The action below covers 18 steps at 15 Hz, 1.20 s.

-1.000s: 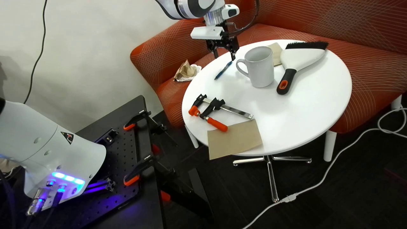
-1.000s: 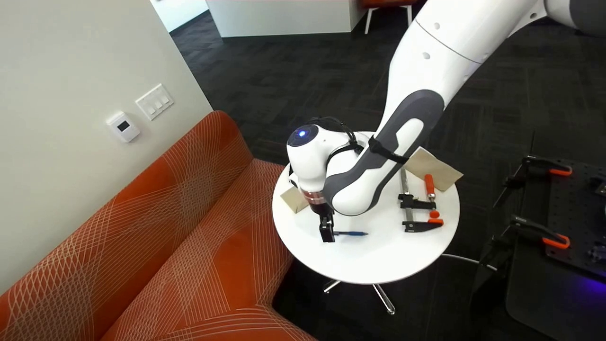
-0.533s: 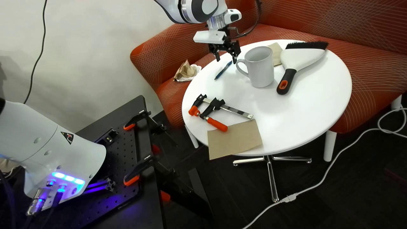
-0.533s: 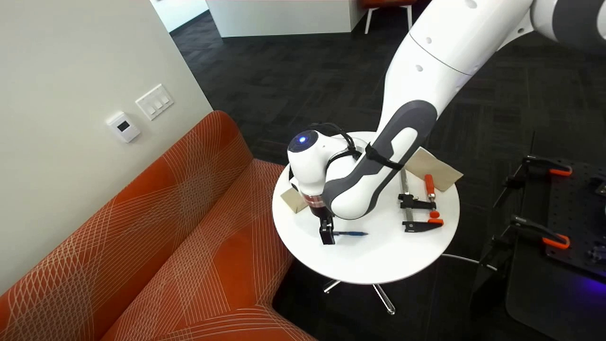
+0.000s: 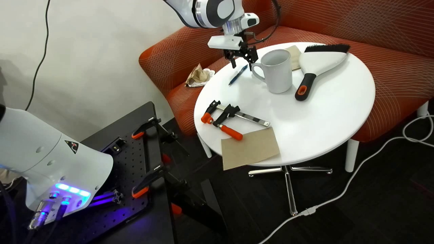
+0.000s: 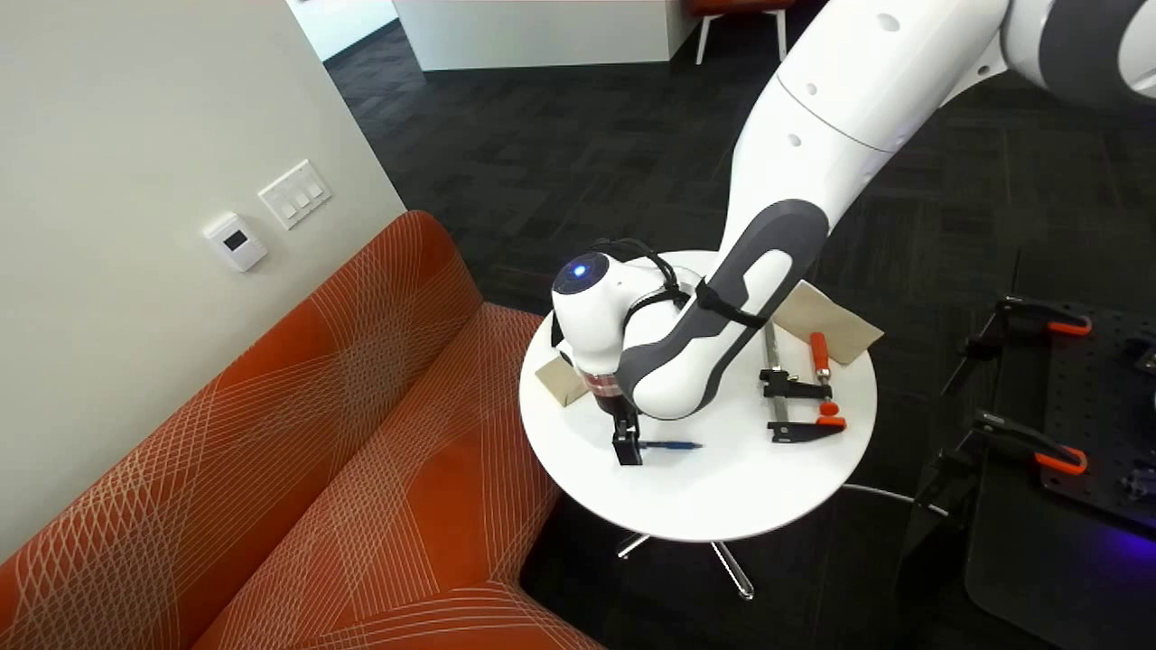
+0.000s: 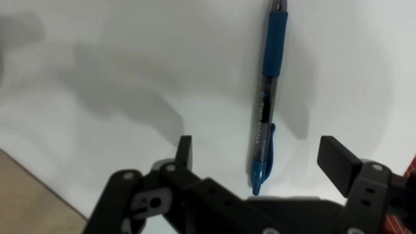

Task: Put the pen into the mug.

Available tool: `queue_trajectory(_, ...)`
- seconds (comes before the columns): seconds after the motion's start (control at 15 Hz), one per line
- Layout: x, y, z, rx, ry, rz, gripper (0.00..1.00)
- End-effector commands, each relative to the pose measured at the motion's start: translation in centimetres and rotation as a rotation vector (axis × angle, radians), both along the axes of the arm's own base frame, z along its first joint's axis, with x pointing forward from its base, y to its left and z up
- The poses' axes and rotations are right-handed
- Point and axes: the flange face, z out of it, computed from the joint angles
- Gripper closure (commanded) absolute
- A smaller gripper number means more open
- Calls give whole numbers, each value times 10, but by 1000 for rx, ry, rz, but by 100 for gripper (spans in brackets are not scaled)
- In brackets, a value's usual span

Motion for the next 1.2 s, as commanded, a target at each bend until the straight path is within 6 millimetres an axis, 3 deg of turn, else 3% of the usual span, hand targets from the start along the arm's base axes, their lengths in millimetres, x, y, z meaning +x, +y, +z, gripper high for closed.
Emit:
queue_trajectory(0.0,6,-2,-3,1,-15,-5,26)
queue_trajectory(0.67,13,-9,2,-3,-33,-38,100)
queue_trajectory(0.87,11,-6,18,-11,-54,-63,96)
queue_trajectory(1.13,8,-3,66,-2,-88,-130,96)
